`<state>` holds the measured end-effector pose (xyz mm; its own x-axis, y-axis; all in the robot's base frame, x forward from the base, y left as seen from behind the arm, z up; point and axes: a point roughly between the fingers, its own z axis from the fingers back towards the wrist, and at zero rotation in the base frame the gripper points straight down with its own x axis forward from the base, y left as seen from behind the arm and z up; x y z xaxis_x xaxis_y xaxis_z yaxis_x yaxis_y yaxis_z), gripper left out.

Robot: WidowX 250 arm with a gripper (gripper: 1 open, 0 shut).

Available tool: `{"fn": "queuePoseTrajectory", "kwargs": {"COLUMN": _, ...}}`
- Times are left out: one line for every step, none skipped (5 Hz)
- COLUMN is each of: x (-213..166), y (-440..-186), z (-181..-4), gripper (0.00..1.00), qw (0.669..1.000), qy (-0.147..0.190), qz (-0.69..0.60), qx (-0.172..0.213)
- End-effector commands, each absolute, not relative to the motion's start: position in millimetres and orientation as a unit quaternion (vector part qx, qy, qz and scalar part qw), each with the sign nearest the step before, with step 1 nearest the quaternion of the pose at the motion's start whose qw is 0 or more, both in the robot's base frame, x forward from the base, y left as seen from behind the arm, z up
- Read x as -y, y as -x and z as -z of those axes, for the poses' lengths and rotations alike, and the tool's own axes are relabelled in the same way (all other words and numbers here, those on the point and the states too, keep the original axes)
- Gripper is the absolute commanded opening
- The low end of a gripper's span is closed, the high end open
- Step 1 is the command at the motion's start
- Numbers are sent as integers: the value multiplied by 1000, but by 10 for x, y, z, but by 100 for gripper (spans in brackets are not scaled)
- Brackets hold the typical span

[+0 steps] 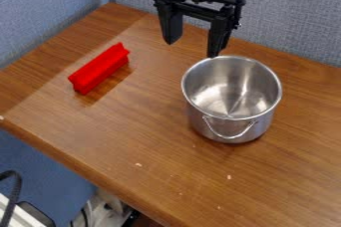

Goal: Put the red object in the metal pot

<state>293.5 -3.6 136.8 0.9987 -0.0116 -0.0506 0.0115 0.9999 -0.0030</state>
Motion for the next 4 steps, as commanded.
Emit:
{"fn": "queuePoseTrajectory", "kwargs": {"x": 35, "y": -2936, "z": -1343, "gripper": 100, "qw": 999, "qy": 1, "qz": 0, "qx": -32}}
{"fn": "queuePoseTrajectory", "kwargs": {"x": -242, "y": -2840, "z": -1350, "gripper": 100, "qw": 998, "qy": -10, "qz": -46, "qx": -36}}
{"fn": "queuePoseTrajectory", "kwargs": {"x": -590, "y": -2758, "z": -1378, "gripper": 100, "qw": 995, "qy": -16, "qz": -92, "qx": -32}}
{"fn": "queuePoseTrajectory", "kwargs": {"x": -930, "y": -2711, "z": -1389, "gripper": 100, "qw": 992, "qy": -30, "qz": -119, "qx": -23}}
